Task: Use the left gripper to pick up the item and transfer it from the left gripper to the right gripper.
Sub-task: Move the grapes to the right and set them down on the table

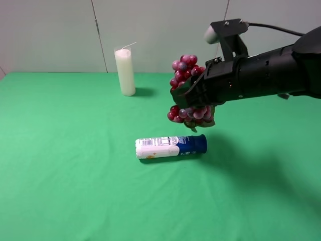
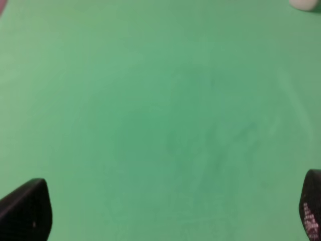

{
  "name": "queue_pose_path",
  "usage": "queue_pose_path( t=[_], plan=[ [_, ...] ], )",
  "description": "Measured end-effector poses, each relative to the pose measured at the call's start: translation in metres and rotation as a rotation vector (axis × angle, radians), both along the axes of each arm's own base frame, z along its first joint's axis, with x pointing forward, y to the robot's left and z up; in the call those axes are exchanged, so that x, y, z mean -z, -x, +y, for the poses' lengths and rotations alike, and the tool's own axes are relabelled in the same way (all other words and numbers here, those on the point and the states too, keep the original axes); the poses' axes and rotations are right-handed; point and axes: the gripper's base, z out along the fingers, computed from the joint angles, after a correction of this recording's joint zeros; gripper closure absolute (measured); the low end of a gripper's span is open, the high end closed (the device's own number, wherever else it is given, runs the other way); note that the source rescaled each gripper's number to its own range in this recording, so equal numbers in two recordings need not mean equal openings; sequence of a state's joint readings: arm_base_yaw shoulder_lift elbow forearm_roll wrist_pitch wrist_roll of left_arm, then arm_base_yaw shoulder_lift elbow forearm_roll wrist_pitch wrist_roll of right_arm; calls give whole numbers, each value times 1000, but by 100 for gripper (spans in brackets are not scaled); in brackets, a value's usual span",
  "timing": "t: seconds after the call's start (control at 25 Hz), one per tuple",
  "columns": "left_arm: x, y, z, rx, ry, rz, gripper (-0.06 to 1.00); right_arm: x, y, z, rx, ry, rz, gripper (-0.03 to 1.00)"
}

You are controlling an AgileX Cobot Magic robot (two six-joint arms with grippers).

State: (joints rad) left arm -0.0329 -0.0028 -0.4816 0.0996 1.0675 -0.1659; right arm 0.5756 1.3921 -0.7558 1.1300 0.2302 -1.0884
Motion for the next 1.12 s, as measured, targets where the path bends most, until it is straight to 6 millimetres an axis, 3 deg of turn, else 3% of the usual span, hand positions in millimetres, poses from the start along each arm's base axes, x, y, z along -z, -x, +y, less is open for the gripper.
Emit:
queue_pose_path(
  t=[0.48,1.12],
  plan=[
    [0,0,0,-14,-1,0,-6,-29,9,-19,35,8,-82,95],
    [0,0,0,-14,-1,0,-6,-24,-8,-111,222,201,35,95]
  ],
)
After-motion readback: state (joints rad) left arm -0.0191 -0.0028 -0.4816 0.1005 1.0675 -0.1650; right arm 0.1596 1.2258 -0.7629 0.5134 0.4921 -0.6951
